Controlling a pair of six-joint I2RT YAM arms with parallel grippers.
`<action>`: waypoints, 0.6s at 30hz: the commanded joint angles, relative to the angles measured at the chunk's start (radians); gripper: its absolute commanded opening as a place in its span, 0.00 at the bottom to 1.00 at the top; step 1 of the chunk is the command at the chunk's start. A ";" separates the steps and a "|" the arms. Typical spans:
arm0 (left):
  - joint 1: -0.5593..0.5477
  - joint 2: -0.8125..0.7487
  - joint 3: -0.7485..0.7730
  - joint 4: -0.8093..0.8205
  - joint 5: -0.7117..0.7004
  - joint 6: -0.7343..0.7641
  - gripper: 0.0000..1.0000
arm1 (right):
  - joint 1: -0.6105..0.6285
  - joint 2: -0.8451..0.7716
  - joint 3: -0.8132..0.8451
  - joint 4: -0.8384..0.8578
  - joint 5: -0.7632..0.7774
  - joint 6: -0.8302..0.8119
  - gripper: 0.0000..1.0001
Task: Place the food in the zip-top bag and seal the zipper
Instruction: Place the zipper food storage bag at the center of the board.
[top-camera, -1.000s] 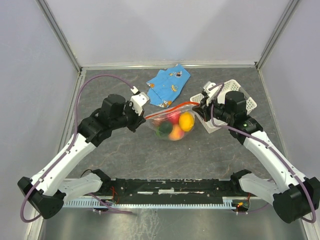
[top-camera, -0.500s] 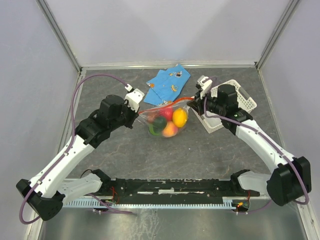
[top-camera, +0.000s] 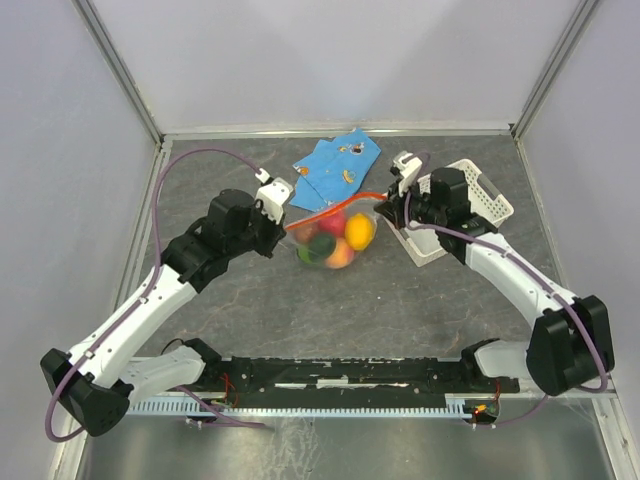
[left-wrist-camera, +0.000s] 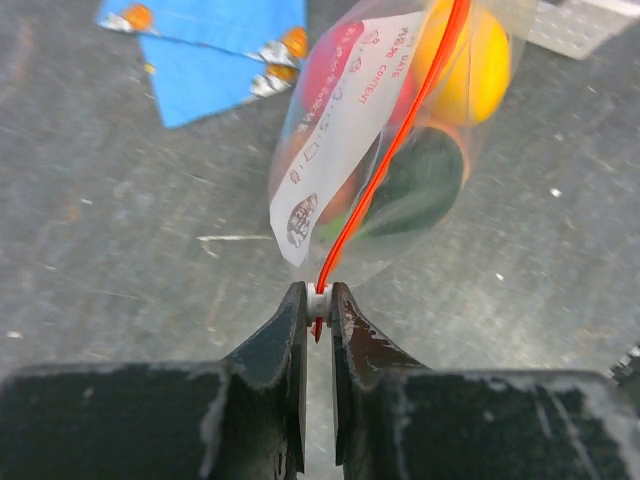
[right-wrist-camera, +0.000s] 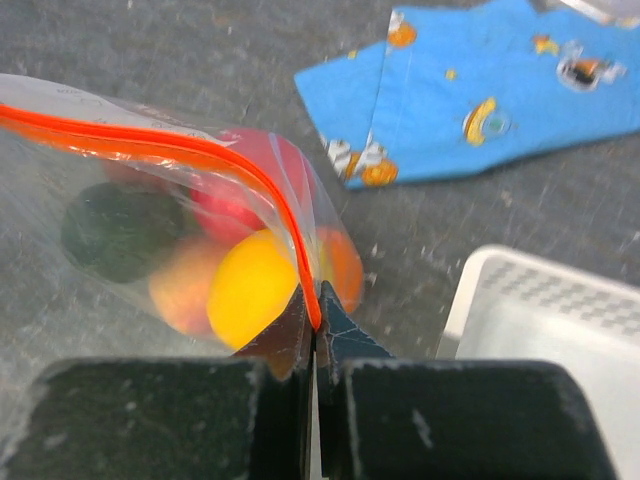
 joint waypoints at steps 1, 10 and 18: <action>0.006 -0.041 -0.072 0.055 0.172 -0.138 0.08 | -0.007 -0.124 -0.103 -0.020 -0.006 0.051 0.02; 0.005 -0.101 -0.136 0.058 0.268 -0.303 0.22 | -0.008 -0.324 -0.255 -0.065 -0.033 0.185 0.20; 0.005 -0.162 -0.062 0.080 0.180 -0.414 0.56 | -0.008 -0.544 -0.160 -0.278 0.126 0.138 0.61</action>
